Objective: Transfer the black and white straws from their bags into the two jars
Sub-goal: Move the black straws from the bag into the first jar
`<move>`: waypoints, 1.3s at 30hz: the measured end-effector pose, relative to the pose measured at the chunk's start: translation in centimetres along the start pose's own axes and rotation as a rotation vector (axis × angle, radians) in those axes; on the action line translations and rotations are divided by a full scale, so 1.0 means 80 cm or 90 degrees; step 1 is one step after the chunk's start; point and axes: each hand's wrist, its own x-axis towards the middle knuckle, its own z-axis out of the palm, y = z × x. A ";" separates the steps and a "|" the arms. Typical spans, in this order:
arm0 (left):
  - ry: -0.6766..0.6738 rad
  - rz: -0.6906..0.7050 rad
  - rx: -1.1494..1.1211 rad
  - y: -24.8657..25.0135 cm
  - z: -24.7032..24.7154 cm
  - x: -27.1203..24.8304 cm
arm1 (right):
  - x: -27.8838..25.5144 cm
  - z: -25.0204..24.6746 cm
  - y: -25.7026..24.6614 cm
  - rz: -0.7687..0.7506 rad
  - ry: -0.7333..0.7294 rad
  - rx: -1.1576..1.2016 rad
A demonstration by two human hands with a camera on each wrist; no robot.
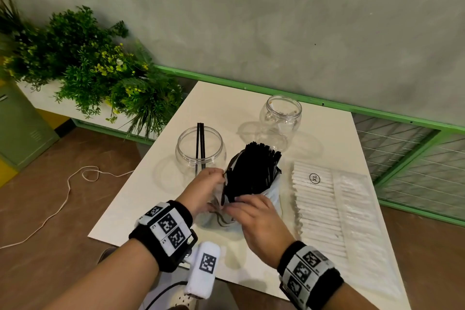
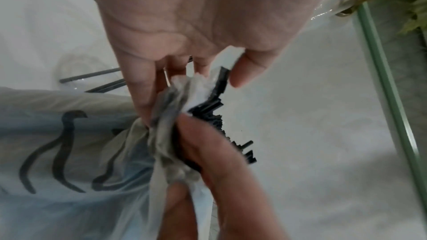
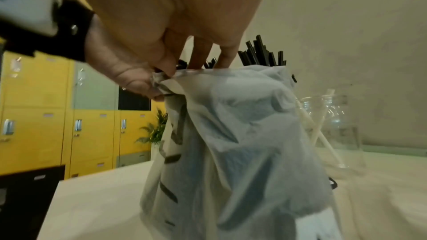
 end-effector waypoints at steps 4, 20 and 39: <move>0.054 0.044 0.106 -0.011 0.002 0.006 | -0.010 -0.002 0.004 -0.018 0.002 0.023; 0.036 0.092 0.109 -0.022 0.000 0.017 | 0.035 -0.016 0.036 0.362 -0.022 0.109; -0.015 0.171 0.193 -0.023 -0.002 0.018 | 0.042 0.000 0.037 0.378 -0.047 0.089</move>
